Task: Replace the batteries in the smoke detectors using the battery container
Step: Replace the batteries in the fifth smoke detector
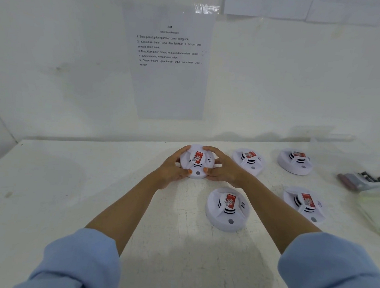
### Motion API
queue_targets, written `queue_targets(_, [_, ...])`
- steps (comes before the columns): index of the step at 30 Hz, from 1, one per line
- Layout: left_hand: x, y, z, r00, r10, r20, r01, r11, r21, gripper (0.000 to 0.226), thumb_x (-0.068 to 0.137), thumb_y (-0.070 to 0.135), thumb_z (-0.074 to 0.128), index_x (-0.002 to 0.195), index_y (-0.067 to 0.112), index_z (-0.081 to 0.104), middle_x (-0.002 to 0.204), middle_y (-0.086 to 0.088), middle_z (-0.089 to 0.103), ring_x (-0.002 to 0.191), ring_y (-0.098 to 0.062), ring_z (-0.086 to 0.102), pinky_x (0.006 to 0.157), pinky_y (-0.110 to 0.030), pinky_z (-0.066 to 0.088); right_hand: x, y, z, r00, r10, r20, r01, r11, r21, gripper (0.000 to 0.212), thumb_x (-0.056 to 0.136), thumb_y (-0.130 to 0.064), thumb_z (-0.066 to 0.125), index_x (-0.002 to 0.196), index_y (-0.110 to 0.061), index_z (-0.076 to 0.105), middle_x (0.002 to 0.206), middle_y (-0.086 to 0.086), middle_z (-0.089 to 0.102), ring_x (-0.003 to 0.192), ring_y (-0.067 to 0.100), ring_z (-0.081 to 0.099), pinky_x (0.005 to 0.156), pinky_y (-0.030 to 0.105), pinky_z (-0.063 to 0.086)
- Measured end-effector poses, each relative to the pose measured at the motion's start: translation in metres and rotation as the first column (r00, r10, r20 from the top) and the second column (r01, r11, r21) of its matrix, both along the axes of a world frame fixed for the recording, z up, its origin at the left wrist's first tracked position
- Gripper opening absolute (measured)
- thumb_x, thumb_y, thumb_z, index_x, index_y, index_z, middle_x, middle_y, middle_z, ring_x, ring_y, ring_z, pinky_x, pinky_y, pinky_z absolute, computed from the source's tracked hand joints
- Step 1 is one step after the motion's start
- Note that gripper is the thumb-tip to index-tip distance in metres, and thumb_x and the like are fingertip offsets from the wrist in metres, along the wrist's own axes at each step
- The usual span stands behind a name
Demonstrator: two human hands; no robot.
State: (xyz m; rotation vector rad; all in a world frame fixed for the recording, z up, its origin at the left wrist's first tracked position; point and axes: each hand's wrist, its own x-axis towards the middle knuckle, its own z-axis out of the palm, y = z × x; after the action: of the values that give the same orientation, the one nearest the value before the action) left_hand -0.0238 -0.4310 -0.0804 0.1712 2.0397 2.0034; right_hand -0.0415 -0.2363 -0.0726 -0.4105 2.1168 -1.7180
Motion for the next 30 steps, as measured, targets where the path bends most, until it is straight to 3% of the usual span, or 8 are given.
queue_targets(10, [-0.0002, -0.0009, -0.0006, 1.000, -0.004, -0.017, 0.004, 0.999, -0.036, 0.072, 0.083, -0.009, 0.059, 0.141, 0.022, 0.031, 0.130, -0.002, 0.041, 0.111, -0.022, 0.047, 0.072, -0.019, 0.055, 0.0015, -0.0006, -0.0005, 0.999, -0.015, -0.039, 0.016, 1.000, 0.019, 0.060, 0.083, -0.002, 0.064, 0.133, -0.023, 0.038, 0.113, 0.016, 0.052, 0.092, 0.020, 0.056, 0.072, 0.027, 0.056])
queue_targets(18, [-0.0010, -0.0019, -0.0016, 1.000, -0.016, -0.020, 0.016, 1.000, -0.018, 0.070, 0.084, -0.010, 0.058, 0.139, 0.022, 0.031, 0.126, 0.000, 0.043, 0.098, -0.010, 0.053, 0.069, -0.017, 0.055, 0.0012, -0.0014, -0.0008, 0.999, -0.024, -0.046, 0.025, 0.999, 0.027, 0.060, 0.083, -0.003, 0.065, 0.132, -0.023, 0.038, 0.103, 0.012, 0.053, 0.090, 0.022, 0.056, 0.074, 0.030, 0.056])
queue_targets(22, [-0.0022, -0.0028, -0.0024, 1.000, -0.019, -0.004, 0.019, 1.000, -0.008, 0.072, 0.083, -0.012, 0.058, 0.140, 0.023, 0.032, 0.126, -0.001, 0.044, 0.099, -0.012, 0.053, 0.071, -0.019, 0.055, 0.0011, -0.0015, -0.0014, 0.998, -0.029, -0.059, 0.031, 0.999, 0.043, 0.060, 0.083, -0.003, 0.065, 0.132, -0.024, 0.038, 0.103, 0.013, 0.053, 0.092, 0.022, 0.054, 0.078, 0.036, 0.055])
queue_targets(30, [-0.0031, -0.0036, -0.0037, 1.000, -0.024, -0.006, 0.024, 1.000, -0.011, 0.071, 0.082, -0.011, 0.059, 0.138, 0.025, 0.033, 0.128, -0.001, 0.043, 0.103, -0.015, 0.052, 0.072, -0.019, 0.055, 0.0032, -0.0037, 0.0009, 0.996, -0.047, -0.075, 0.052, 0.996, 0.067, 0.062, 0.083, 0.001, 0.063, 0.135, -0.017, 0.036, 0.094, 0.004, 0.054, 0.088, 0.019, 0.054, 0.070, 0.029, 0.055])
